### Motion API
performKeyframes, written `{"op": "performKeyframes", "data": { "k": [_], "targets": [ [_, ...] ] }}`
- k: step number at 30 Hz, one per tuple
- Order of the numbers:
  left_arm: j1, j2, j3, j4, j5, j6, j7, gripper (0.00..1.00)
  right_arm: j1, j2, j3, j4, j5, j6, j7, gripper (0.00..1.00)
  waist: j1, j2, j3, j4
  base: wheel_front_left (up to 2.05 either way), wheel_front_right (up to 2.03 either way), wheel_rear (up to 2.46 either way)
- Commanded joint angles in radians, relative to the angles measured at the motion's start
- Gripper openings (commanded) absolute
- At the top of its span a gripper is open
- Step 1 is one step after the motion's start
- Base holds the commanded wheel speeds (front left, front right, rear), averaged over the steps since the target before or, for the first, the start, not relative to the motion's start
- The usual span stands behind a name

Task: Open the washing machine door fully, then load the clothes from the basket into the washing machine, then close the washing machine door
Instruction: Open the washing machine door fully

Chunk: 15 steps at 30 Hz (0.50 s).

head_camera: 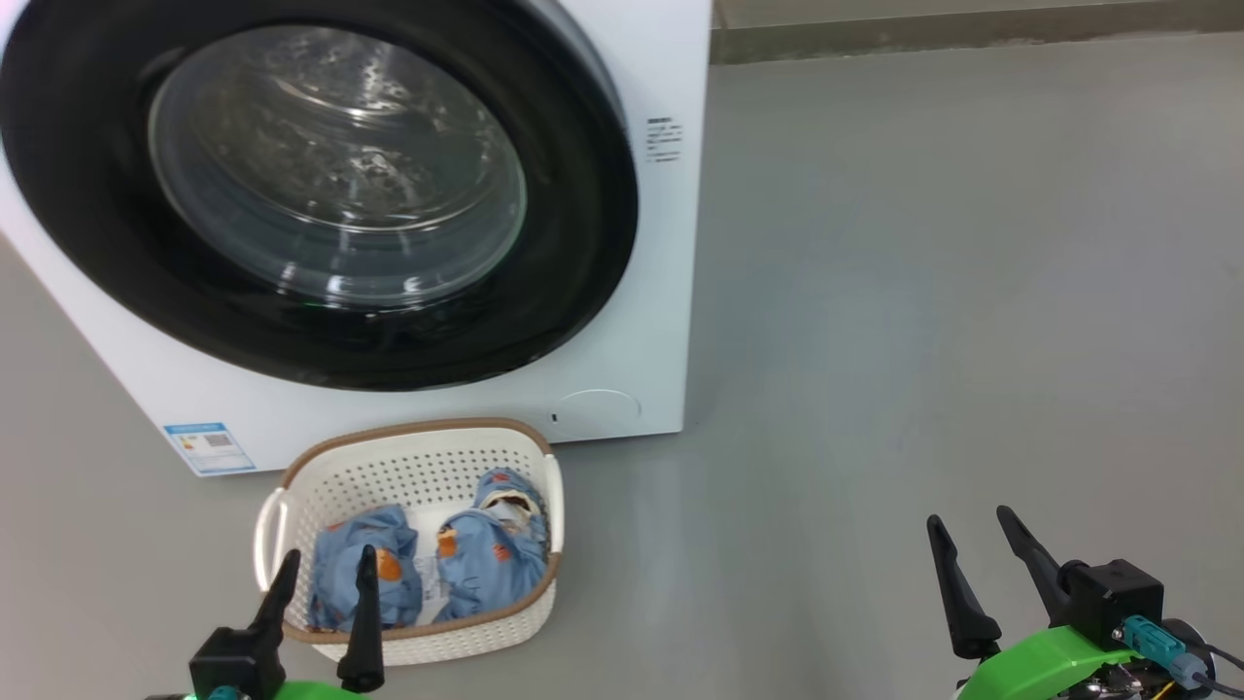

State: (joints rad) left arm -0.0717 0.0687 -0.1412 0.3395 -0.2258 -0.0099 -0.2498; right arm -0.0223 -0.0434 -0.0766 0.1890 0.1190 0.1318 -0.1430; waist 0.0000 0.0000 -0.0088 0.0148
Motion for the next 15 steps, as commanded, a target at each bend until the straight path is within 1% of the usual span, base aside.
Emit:
{"op": "performKeyframes", "data": {
  "k": [1, 6, 15],
  "targets": [
    [-0.043, 0.022, 0.029, -0.026, 0.002, 0.012, -0.012, 1.0, -0.03, -0.007, 0.025, -0.027, 0.005, -0.001, -0.007, 1.0, 0.0, 0.0, 0.0, 0.0, 0.6, 0.6, -1.19],
    [-0.041, 0.022, 0.027, -0.028, 0.004, 0.016, -0.012, 1.0, -0.029, -0.007, 0.024, -0.027, 0.007, -0.001, -0.007, 1.0, 0.0, 0.0, 0.0, 0.0, 0.36, 0.36, -0.72],
    [-0.039, 0.022, 0.027, -0.034, 0.001, 0.017, -0.012, 1.0, -0.029, -0.007, 0.025, -0.028, 0.007, -0.001, -0.007, 1.0, 0.0, 0.0, 0.001, 0.001, 0.02, 0.02, -0.04]
  ]
}}
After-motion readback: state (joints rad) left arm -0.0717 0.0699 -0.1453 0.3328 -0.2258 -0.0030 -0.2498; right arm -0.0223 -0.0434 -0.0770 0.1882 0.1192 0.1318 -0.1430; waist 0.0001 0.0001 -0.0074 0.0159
